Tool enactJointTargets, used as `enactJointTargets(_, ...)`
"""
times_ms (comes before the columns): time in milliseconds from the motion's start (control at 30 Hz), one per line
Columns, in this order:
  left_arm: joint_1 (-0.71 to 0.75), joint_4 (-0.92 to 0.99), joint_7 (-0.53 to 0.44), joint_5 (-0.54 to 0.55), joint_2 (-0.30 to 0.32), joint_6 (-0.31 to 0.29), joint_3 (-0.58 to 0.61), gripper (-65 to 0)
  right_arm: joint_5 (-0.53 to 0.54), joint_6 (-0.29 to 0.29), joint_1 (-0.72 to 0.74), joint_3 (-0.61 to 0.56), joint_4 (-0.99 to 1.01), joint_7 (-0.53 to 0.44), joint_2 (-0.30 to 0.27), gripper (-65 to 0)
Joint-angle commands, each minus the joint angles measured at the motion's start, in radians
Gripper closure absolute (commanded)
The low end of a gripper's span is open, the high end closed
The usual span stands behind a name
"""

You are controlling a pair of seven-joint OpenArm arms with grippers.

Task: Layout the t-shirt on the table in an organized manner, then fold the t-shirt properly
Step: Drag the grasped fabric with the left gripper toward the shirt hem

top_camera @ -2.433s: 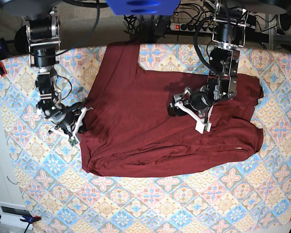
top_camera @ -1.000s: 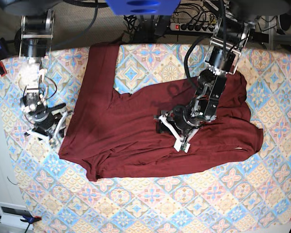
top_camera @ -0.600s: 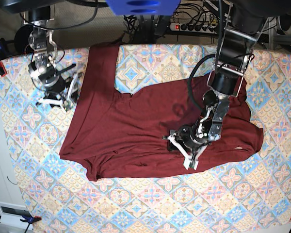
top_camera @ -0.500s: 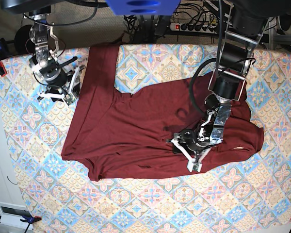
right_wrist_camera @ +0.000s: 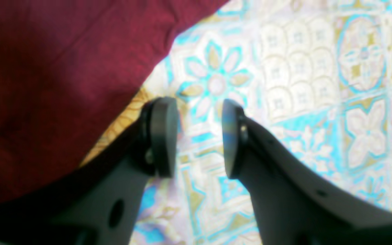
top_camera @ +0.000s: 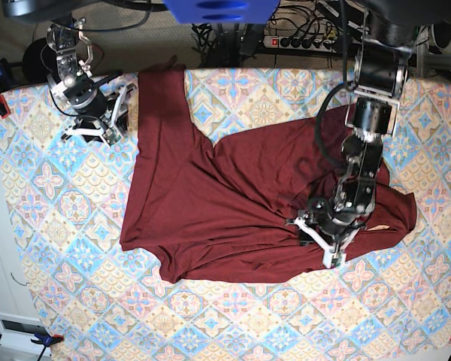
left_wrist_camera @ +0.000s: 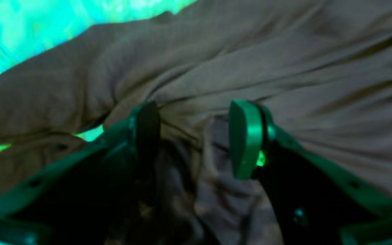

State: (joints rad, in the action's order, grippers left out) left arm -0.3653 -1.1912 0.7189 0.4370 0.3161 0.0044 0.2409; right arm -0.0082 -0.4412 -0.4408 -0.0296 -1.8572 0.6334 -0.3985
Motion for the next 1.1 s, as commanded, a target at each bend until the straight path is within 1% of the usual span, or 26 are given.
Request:
enactJointTargets(0, 0.012, -0.066, 0.006, 0.000, 0.002, 0.004, -0.042, -33.1, 0.004, 0.002, -0.011, 0.004, -0.015, -0.008, -0.010, -20.7)
enactJointTargets(33, 0.038, -0.106, 0.026, 0.001, -0.001, 0.004, -0.068, -33.1, 0.004, 0.002, -0.013, 0.003, -0.015, -0.008, -0.010, -20.7)
enactJointTargets(100, 0.096, -0.210, 0.069, 0.027, -0.031, 0.003, -0.105, -33.1, 0.004, 0.002, -0.013, 0.003, -0.015, -0.008, -0.010, -20.7)
enactJointTargets(167, 0.160, -0.312, 0.113, 0.085, -0.044, 0.001, -0.108, -33.1, 0.004, 0.002, -0.013, 0.003, -0.015, -0.008, -0.010, -20.7)
enactJointTargets(267, 0.259, -0.411, 0.160, 0.188, -0.051, -0.001, -0.107, -33.1, 0.004, 0.002, -0.013, 0.007, -0.015, -0.005, -0.010, -20.7)
enactJointTargets(367, 0.338, -0.462, 0.169, 0.285, -0.074, -0.001, -0.068, -33.1, 0.004, 0.002, -0.013, 0.012, -0.011, -0.005, -0.010, -20.7)
enactJointTargets(467, 0.404, -0.505, 0.169, 0.342, -0.087, -0.001, -0.005, -33.1, 0.004, 0.002, -0.010, 0.026, -0.008, -0.004, -0.010, -20.7)
enactJointTargets(567, 0.453, -0.528, 0.169, 0.374, -0.096, -0.001, 0.065, -33.1, 0.004, 0.002, -0.008, 0.058, -0.003, -0.004, -0.010, -20.7)
enactJointTargets(667, 0.480, -0.527, 0.169, 0.412, -0.131, -0.001, 0.117, -33.1, 0.004, 0.002, -0.008, 0.084, -0.003, -0.004, -0.010, -20.7)
enactJointTargets(767, 0.501, -0.523, 0.172, 0.403, -0.157, -0.001, 0.159, -33.1, 0.004, 0.002, -0.008, 0.104, -0.003, -0.004, -0.010, -20.8)
enactJointTargets(833, 0.506, -0.507, 0.187, 0.395, -0.160, -0.001, 0.166, -33.1, 0.004, 0.002, -0.008, 0.104, -0.003, -0.004, -0.010, -20.8)
enactJointTargets(1067, 0.481, -0.442, 0.253, 0.421, -0.166, -0.001, 0.171, -33.1, 0.004, 0.002, -0.008, 0.104, -0.003, -0.005, -0.010, -20.8)
